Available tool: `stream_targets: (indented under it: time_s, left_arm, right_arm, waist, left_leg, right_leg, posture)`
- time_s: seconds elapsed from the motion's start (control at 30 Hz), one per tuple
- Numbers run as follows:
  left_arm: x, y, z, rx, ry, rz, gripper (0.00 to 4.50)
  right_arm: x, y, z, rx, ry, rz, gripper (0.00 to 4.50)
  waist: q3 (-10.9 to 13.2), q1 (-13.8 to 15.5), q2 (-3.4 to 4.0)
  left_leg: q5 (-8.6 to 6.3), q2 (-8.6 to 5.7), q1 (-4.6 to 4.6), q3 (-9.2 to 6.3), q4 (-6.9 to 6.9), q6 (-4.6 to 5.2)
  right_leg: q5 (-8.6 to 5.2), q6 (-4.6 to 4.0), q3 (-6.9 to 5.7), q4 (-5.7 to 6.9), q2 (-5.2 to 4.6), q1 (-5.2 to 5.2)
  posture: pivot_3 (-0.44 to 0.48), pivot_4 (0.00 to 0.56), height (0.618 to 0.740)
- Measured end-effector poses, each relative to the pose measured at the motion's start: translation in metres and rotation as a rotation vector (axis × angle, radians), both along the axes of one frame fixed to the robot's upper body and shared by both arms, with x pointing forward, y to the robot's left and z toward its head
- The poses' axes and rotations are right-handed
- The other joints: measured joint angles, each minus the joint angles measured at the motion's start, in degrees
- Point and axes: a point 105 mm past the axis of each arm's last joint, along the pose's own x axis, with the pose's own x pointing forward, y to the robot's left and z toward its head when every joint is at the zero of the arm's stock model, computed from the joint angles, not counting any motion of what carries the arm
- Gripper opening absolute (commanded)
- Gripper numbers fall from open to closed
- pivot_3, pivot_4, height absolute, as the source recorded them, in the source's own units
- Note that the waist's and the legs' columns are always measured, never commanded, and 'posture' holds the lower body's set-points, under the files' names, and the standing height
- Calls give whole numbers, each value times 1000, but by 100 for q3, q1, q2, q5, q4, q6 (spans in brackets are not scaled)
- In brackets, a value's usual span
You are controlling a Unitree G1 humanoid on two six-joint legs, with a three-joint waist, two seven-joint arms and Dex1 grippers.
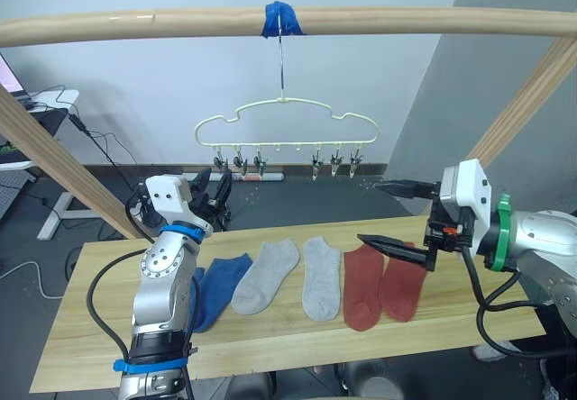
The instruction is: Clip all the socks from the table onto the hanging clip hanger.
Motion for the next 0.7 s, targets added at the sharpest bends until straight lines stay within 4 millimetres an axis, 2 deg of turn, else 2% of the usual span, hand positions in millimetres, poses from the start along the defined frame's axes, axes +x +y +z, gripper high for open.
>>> stream_targets:
  time_s: [0.03, 0.3, 0.7]
  left_arm:
    - [1, 0, 2, -1, -12, 4, 2103]
    - [4, -1, 9, -17, -45, 21, 2103]
    - [5, -2, 15, -31, -68, 30, 2103]
  right_arm:
    - [-2, 4, 4, 7, -1, 20, 4500]
    - [-5, 22, 13, 15, 2, 108, 4500]
    - [-1, 22, 12, 14, 13, 107, 4500]
  waist:
    - [3, -2, -1]
    - [42, -16, -9]
    - [91, -13, -5]
  left_leg:
    - [0, 0, -14, 0, 5, 0]
    - [0, -1, -24, 0, 9, 0]
    - [0, -1, -31, 0, 9, 0]
  right_leg:
    - [16, -22, 0, 2, 0, -10]
    - [18, -21, 0, -4, -1, -15]
    - [18, -21, 0, -3, -1, -23]
  posture:
    - [-317, 202, 740]
    - [-316, 210, 740]
    - [-313, 214, 740]
